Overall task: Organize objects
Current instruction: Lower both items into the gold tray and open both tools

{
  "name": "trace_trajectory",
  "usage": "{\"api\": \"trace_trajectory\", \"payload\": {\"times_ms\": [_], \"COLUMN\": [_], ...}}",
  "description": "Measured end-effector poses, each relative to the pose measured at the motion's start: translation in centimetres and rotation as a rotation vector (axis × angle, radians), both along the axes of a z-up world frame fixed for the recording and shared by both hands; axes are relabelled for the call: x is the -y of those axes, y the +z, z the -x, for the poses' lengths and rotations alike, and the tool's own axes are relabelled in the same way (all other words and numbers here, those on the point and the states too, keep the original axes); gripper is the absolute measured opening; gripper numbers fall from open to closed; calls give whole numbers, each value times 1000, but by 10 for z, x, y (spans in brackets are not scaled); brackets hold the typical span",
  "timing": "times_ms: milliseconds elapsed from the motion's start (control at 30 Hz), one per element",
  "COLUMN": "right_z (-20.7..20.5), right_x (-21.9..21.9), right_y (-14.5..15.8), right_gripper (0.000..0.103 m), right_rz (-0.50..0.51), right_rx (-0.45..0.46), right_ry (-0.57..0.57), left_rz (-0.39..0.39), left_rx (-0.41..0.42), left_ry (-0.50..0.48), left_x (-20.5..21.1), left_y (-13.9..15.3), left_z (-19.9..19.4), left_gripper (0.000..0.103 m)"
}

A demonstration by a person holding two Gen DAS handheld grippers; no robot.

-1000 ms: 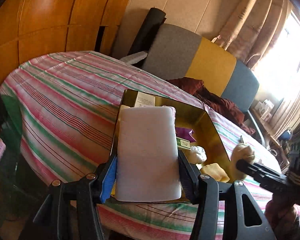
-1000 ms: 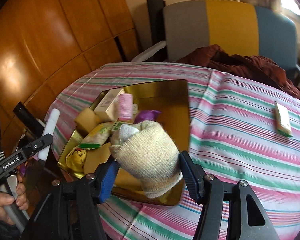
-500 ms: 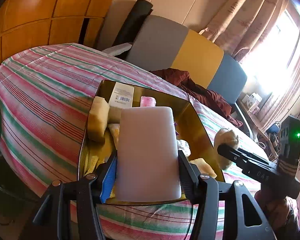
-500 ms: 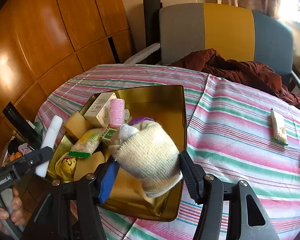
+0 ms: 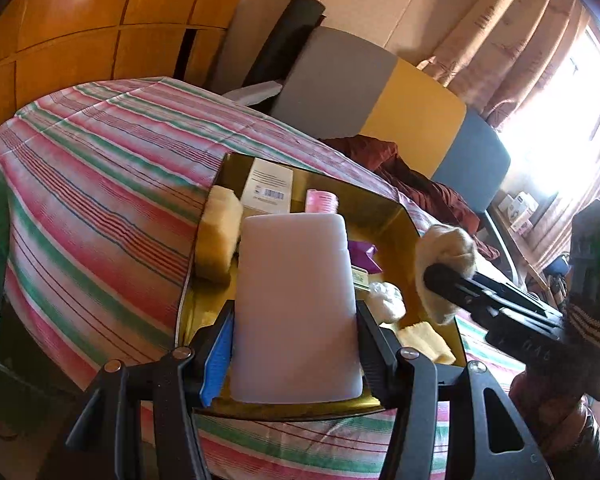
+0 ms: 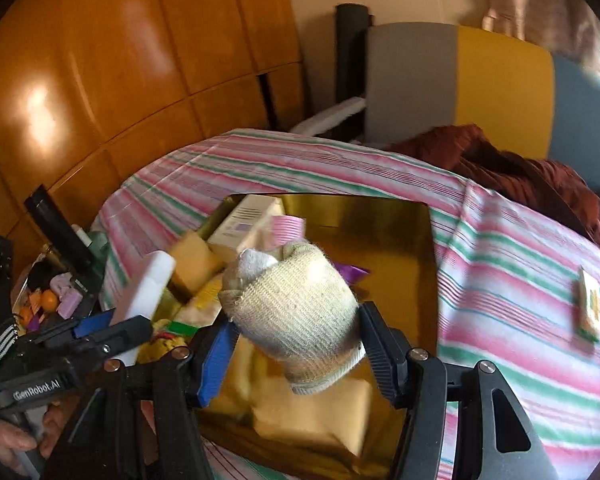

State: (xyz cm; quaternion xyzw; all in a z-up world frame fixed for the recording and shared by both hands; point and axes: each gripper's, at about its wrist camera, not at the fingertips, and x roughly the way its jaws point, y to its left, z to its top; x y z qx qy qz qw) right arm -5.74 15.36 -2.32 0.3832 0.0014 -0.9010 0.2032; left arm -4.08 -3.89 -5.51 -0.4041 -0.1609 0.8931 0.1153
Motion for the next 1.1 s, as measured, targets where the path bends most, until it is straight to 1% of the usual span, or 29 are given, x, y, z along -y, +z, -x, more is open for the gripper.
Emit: {"api": "trace_trajectory", "payload": {"times_ms": [33,67,133,200,233,267,300,367,433,467,500,567,600,633,667,700,833,933,1100], "right_z": [3,7,14,18,18,20,21,17,18,17,17,14,13,11,9,9,7,3,-5], "right_x": [6,13,22,24,25,26,25,22,21,20,20,17,15,14,13,13,10,10,10], "right_y": [-4,-11,-29,-44,-49,-57,-65,-65,-63,-63,-64,-62,-60,-57,-54,-51,-41,-37,-33], "right_gripper": [61,61,61,61,61,59,57,57,57,57,58,59,63,66,72,74,74,74,73], "right_rz": [-10,-25,-66,-76,-87,-109,-125,-126,-107,-108,-110,-82,-62,-42,-33,-30,-5,5,-20], "right_rx": [9,37,95,135,147,183,204,185,195,195,195,185,182,176,162,151,126,116,95], "right_ry": [17,41,50,52,56,59,55,53,60,63,66,59,59,58,53,48,23,16,10], "left_rz": [2,8,28,46,60,84,87,87,110,128,133,153,161,160,146,139,107,100,94], "left_rx": [0,-1,8,18,34,68,80,91,81,89,91,94,97,99,101,101,69,35,3], "left_ry": [8,15,28,49,42,36,37,27,27,20,20,18,19,20,17,15,46,67,93], "left_x": [2,3,4,6,5,3,1,-2,-6,-9,-9,-11,-12,-12,-11,-11,-4,2,9], "left_y": [-1,-1,-4,-7,-11,-17,-20,-26,-27,-29,-30,-31,-32,-32,-31,-31,-20,-11,-2], "left_z": [1,3,7,13,17,22,24,27,27,28,29,29,30,30,30,31,25,18,7], "left_gripper": [56,56,56,56,57,57,57,57,57,58,58,59,59,59,59,59,59,59,59]}}
